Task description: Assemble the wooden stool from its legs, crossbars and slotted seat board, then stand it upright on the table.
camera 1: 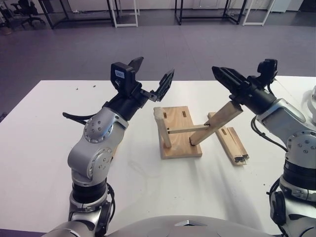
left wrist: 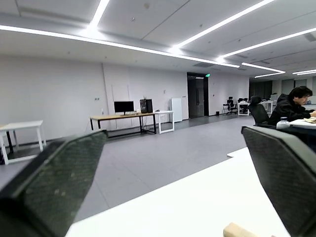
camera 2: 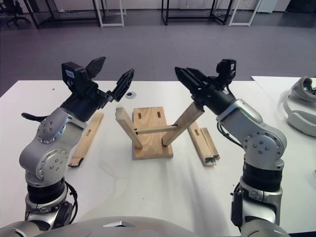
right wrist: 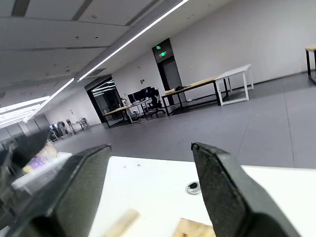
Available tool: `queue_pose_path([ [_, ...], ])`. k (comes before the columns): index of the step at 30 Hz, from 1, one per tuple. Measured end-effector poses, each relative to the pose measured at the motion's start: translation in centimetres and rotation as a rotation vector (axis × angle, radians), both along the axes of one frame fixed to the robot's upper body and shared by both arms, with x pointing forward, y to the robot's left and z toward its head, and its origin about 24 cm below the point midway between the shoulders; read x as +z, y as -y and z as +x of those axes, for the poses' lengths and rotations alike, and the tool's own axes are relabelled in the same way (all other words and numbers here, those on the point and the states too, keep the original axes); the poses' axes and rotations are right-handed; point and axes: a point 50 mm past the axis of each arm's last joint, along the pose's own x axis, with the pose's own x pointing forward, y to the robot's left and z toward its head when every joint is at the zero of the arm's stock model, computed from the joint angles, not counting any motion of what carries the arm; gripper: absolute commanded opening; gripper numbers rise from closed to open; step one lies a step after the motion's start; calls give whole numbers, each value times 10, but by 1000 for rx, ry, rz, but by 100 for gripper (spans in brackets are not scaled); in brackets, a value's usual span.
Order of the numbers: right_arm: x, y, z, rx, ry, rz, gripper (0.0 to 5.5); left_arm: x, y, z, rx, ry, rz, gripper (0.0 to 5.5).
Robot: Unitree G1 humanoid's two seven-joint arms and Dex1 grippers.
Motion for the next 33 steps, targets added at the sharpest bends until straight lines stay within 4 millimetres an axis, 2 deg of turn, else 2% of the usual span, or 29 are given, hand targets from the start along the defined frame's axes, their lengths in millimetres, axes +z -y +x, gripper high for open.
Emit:
queue_pose_path([
  [2,19,14,6,-31,32,83,306,-3,-10,1,43,-15,0,500],
  [3,22,22,9,-49,28,92,306,-5,-15,2,58,-21,6,500],
  [4,16,37,14,-99,-23,59,306,-11,-25,3,93,-40,25,500],
  [6,-25,48,21,-158,-185,-126,306,-20,-39,3,137,-70,62,500],
  [8,-82,33,8,-8,-342,-280,306,-34,-61,3,193,-123,126,500],
  [9,-94,27,2,57,-367,-304,306,-40,-70,3,213,-142,153,500],
  [10,-105,16,-10,168,-368,-319,306,-53,-89,-2,237,-198,227,500],
  [13,-95,-20,-49,468,-247,-274,306,-99,-127,-28,181,-431,490,500],
  [14,-90,-28,-61,554,-207,-279,306,-110,-131,-40,119,-502,558,500],
  [15,-88,-33,-71,620,-188,-302,306,-116,-131,-47,62,-537,588,500],
  [17,-93,-30,-72,621,-189,-365,306,-121,-126,-55,-46,-572,627,500],
  [18,-97,-22,-61,536,-185,-424,306,-122,-121,-56,-96,-576,644,500],
  [21,-108,3,-10,242,-172,-623,306,-127,-105,-57,-198,-569,678,500],
  [23,-121,12,18,147,-177,-718,306,-135,-91,-57,-256,-561,714,500],
  [25,-140,10,39,123,-187,-808,306,-145,-79,-57,-309,-547,761,500],
  [28,-175,-4,59,172,-193,-996,306,-164,-67,-56,-337,-550,820,500],
  [29,-177,-8,64,212,-155,-1045,306,-167,-63,-53,-344,-531,836,500],
  [30,-175,-5,71,298,-130,-1139,306,-170,-57,-46,-354,-495,874,500],
  [31,-172,-2,72,342,-127,-1160,306,-172,-56,-42,-342,-482,883,500],
  [33,-170,19,65,418,-151,-1161,306,-175,-58,-30,-270,-458,877,500],
])
